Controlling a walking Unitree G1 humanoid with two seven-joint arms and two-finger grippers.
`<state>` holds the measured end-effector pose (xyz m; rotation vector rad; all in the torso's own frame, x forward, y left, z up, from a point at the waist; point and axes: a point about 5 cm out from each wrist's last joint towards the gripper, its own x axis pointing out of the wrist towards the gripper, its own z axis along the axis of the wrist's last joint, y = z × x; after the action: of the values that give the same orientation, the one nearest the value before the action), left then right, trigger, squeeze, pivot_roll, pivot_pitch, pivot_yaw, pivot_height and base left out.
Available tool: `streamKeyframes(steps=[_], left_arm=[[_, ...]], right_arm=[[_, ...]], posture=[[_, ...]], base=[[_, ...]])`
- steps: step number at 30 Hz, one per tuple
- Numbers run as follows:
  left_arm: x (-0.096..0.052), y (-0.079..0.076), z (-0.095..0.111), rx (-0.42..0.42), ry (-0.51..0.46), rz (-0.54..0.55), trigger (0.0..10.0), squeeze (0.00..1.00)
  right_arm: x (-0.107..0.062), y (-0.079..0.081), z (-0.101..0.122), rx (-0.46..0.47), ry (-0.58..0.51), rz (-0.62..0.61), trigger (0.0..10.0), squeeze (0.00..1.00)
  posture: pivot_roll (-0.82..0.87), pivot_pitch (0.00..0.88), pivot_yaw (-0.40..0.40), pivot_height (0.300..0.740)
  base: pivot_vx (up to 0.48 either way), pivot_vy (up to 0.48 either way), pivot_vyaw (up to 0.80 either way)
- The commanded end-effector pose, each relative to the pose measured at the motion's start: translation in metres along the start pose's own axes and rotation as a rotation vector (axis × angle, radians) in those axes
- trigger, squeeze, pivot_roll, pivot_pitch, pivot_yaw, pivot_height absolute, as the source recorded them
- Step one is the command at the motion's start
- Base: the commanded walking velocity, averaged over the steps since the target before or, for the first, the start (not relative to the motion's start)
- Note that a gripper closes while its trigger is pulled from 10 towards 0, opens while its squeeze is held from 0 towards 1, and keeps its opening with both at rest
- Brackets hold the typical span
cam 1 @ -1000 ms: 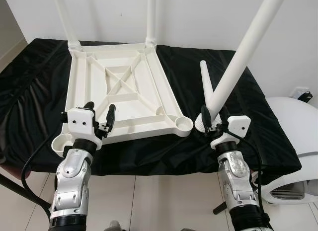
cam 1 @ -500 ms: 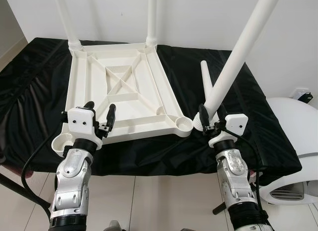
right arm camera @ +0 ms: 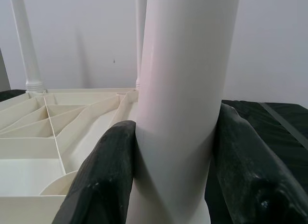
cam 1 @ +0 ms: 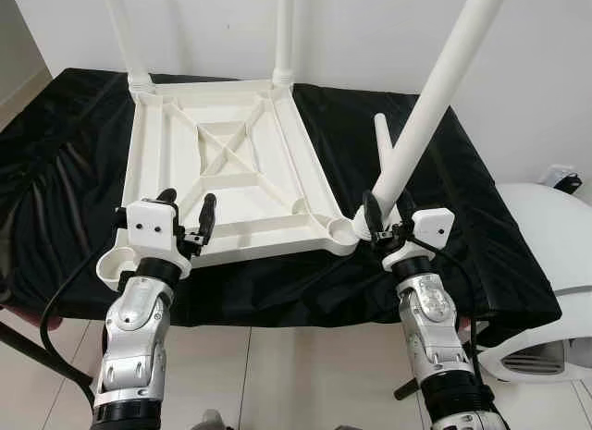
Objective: Building children table
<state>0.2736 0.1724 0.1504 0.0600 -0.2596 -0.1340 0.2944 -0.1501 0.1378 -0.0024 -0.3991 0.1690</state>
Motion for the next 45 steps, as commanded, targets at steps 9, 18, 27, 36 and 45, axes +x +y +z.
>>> streamKeyframes(steps=[9, 18, 27, 36, 45], left_arm=[[0.0021, 0.0044, 0.0007, 0.008, 0.003, 0.046, 10.0, 0.0], [0.0021, 0.0035, 0.0007, 0.01, 0.003, 0.038, 10.0, 0.0], [0.0015, 0.0036, 0.001, 0.012, 0.003, 0.039, 10.0, 0.0], [0.0002, 0.0035, 0.0012, 0.011, 0.005, 0.037, 10.0, 0.0], [0.0006, 0.0034, 0.0021, 0.01, 0.004, 0.034, 10.0, 0.0]], right_arm=[[0.0014, 0.0025, 0.0011, 0.004, -0.026, -0.006, 10.0, 0.0], [0.0003, 0.0019, 0.0007, 0.001, -0.029, -0.013, 10.0, 0.0], [0.002, 0.0021, 0.0009, -0.001, -0.032, -0.004, 10.0, 0.0], [0.0006, 0.0031, 0.0002, -0.001, -0.031, -0.003, 10.0, 0.0], [-0.0008, 0.0032, -0.0005, 0.002, -0.029, -0.008, 10.0, 0.0]], posture=[[0.07, 0.0, -0.011, 0.74], [0.08, 0.0, -0.014, 0.74], [0.09, 0.0, -0.023, 0.74], [0.09, 0.0, -0.019, 0.74], [0.09, 0.0, -0.015, 0.74]], base=[[0.0, 0.0, 0.0], [0.0, 0.0, 0.0], [0.0, 0.0, 0.0], [0.0, 0.0, 0.0], [0.0, 0.0, 0.0]])
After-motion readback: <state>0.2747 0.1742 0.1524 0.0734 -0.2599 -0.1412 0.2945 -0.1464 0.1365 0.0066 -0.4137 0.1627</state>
